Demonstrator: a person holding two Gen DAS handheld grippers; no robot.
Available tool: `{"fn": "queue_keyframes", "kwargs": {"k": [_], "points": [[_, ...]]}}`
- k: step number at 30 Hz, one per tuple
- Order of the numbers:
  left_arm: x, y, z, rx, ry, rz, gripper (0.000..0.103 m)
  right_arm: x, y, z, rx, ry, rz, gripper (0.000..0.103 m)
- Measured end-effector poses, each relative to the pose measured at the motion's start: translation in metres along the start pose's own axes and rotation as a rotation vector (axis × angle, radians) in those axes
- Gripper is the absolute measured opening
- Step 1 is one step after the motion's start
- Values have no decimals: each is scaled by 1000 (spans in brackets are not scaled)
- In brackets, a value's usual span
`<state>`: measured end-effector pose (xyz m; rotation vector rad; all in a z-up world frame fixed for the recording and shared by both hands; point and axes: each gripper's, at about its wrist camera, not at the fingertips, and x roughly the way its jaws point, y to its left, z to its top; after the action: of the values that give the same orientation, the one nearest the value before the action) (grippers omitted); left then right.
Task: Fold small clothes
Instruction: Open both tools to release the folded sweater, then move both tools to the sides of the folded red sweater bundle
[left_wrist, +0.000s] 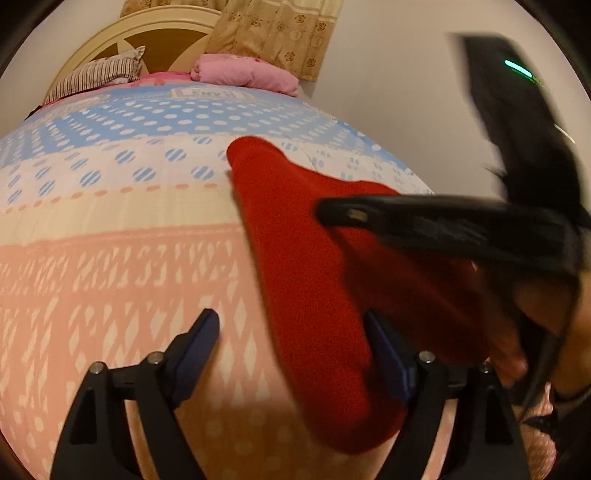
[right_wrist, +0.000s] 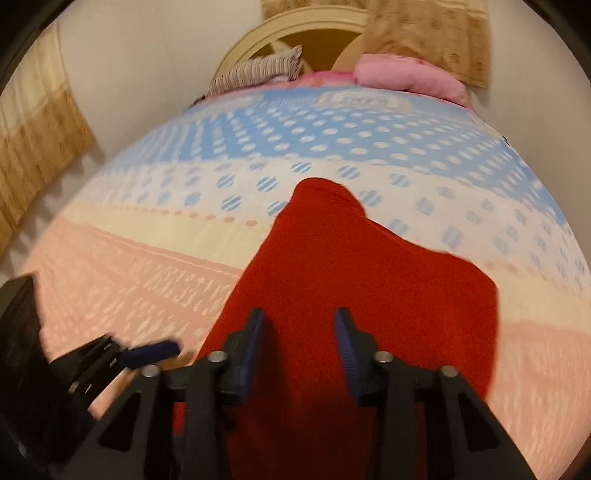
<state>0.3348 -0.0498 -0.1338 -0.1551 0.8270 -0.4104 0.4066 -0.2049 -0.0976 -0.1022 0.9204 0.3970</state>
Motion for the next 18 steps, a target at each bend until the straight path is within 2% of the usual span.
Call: {"fn": "queue_keyframes", "kwargs": {"k": [2, 5, 9, 12, 14, 18], "points": [[4, 3, -3, -14, 11, 0, 85, 26, 3, 8, -12, 62, 18, 30], [6, 13, -3, -67, 28, -36, 90, 48, -2, 20, 2, 83, 27, 29], [4, 14, -5, -73, 20, -48, 91, 52, -7, 24, 64, 101, 58, 30], [-4, 15, -8, -82, -9, -50, 95, 31, -7, 17, 60, 25, 46, 30], [-12, 18, -10, -94, -48, -64, 95, 9, -19, 6, 108, -30, 75, 33], [-15, 19, -11, -94, -58, -28, 100, -32, -34, -37, 104, -101, 100, 33]]}}
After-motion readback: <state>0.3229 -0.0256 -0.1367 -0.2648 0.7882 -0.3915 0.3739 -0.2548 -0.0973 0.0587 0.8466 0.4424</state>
